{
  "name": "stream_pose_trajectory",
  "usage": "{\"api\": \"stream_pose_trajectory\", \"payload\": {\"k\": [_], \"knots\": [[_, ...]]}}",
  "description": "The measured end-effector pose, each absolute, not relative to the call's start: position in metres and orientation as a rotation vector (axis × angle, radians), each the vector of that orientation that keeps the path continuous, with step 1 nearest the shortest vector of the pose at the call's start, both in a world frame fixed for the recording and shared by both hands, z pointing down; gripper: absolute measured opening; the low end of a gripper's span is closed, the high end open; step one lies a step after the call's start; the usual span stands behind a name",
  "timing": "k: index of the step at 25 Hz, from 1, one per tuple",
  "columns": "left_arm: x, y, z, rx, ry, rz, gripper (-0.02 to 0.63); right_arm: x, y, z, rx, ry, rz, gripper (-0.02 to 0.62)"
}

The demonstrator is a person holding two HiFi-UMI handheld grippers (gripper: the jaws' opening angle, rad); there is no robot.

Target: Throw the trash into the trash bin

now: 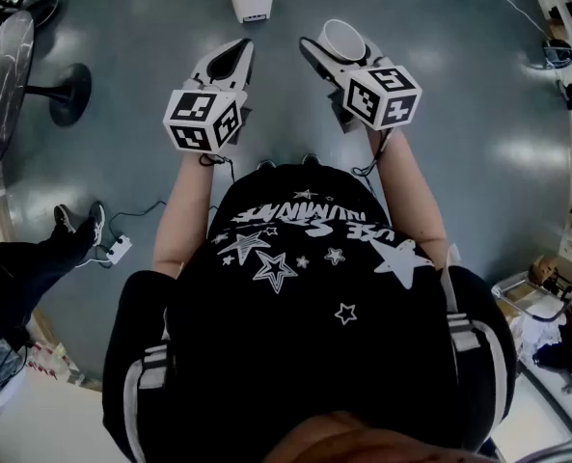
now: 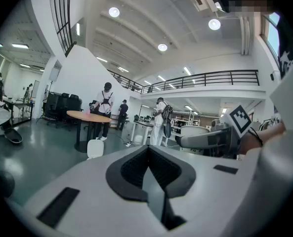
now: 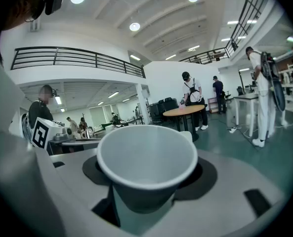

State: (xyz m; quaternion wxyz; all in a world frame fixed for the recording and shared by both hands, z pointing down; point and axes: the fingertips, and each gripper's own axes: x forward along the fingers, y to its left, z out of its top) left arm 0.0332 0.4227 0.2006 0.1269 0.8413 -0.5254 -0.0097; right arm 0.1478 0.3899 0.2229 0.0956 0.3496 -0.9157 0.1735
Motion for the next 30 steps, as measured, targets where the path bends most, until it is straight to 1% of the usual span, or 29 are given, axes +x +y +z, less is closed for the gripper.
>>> {"api": "stream_pose_trajectory", "payload": {"k": [10,16,25,30], "knots": [[0.022,0.43,0.218,2.434,-1.466,-0.004,0.011,0.146,0.397,0.233,1.101,-2.654,0.591,0.307],[0.017,0.422,0.228,2.408,-1.493,0.019,0.011,0.145,0.382,0.243,1.088,-2.655,0.638,0.307],[-0.013,0.364,0.232,2.33,-1.614,0.061,0.011,0.122,0.303,0.268,0.967,-2.688,0.697,0.307],[-0.003,0.324,0.227,2.33,-1.632,0.096,0.011,0.132,0.251,0.268,0.939,-2.693,0.699,0.307]]}}
